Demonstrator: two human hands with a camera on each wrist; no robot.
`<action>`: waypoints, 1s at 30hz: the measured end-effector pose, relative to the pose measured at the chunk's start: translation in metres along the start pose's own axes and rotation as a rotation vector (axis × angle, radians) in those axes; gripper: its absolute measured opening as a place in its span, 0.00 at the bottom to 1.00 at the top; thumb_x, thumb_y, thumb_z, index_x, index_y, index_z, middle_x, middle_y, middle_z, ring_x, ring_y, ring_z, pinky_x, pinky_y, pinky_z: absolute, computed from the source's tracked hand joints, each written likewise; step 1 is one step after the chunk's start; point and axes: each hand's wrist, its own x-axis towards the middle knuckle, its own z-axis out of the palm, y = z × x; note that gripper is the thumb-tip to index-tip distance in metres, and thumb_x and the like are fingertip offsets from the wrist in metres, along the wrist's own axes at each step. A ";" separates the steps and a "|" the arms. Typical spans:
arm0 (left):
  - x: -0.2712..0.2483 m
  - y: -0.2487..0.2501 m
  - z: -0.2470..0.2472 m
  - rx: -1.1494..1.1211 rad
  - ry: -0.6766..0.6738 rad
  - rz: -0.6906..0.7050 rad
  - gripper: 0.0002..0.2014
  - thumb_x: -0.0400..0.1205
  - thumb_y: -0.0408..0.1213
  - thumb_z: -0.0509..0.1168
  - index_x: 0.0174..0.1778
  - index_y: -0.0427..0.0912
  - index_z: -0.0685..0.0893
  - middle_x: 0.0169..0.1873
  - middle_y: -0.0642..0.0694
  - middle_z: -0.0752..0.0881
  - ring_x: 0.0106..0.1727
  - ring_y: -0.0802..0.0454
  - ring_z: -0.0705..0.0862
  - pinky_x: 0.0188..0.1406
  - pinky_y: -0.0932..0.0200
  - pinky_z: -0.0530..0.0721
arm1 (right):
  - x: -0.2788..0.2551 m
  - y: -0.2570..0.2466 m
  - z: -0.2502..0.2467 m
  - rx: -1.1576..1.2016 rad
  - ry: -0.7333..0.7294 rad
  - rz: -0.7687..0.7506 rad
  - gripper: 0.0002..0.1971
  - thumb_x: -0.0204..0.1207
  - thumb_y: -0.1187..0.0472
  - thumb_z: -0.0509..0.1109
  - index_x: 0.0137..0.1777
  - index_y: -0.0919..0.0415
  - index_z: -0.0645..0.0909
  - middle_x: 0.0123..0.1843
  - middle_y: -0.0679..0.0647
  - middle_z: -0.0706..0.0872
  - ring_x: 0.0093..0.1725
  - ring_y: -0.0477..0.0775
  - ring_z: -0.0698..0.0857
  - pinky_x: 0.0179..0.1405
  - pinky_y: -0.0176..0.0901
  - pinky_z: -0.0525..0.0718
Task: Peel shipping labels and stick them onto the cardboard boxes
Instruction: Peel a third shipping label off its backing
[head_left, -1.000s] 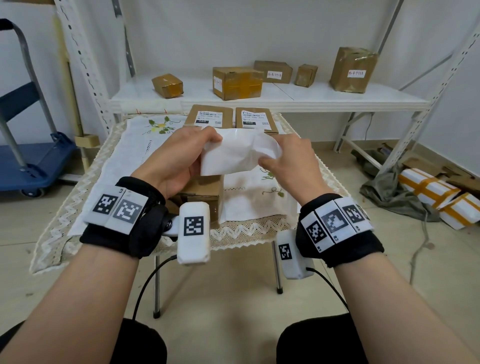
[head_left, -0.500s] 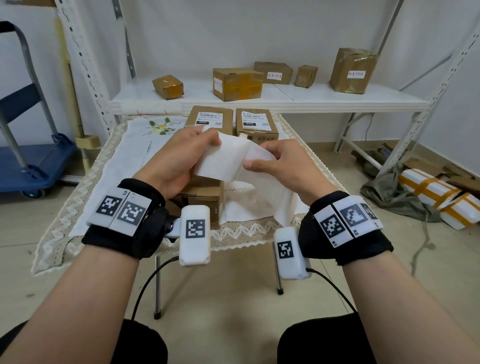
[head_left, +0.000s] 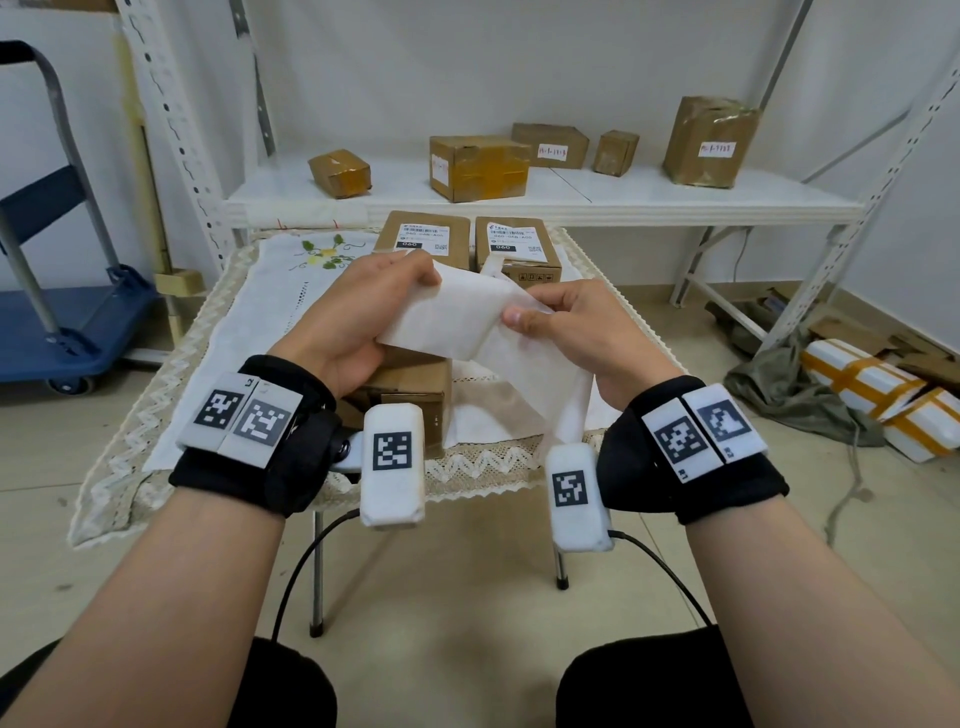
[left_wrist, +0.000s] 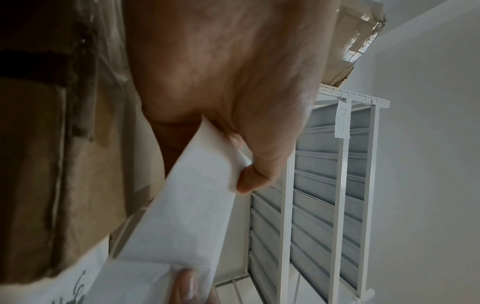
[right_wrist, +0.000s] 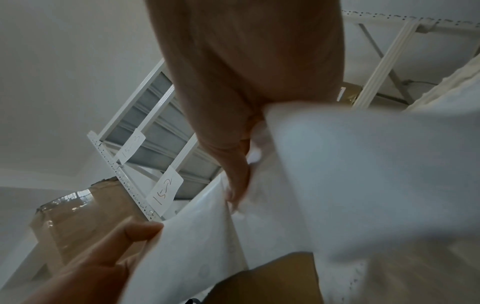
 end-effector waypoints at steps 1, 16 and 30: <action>0.000 0.000 0.000 -0.008 0.003 0.000 0.07 0.84 0.36 0.64 0.56 0.45 0.81 0.47 0.41 0.84 0.41 0.49 0.84 0.39 0.56 0.81 | -0.001 0.000 0.000 0.012 -0.004 0.014 0.07 0.81 0.64 0.76 0.55 0.64 0.92 0.42 0.57 0.91 0.35 0.52 0.87 0.36 0.40 0.85; 0.001 0.002 0.000 -0.074 0.068 0.012 0.04 0.84 0.35 0.65 0.51 0.43 0.84 0.45 0.41 0.85 0.48 0.45 0.83 0.53 0.44 0.80 | -0.003 -0.001 -0.004 0.205 0.025 0.141 0.05 0.82 0.64 0.75 0.46 0.63 0.92 0.39 0.55 0.91 0.34 0.50 0.88 0.36 0.39 0.88; 0.002 0.000 -0.004 -0.040 0.055 0.117 0.05 0.84 0.34 0.66 0.44 0.46 0.85 0.39 0.50 0.89 0.42 0.55 0.86 0.38 0.62 0.81 | -0.005 -0.005 0.004 -0.055 -0.084 0.102 0.12 0.65 0.64 0.88 0.44 0.61 0.90 0.41 0.55 0.94 0.36 0.50 0.92 0.39 0.43 0.89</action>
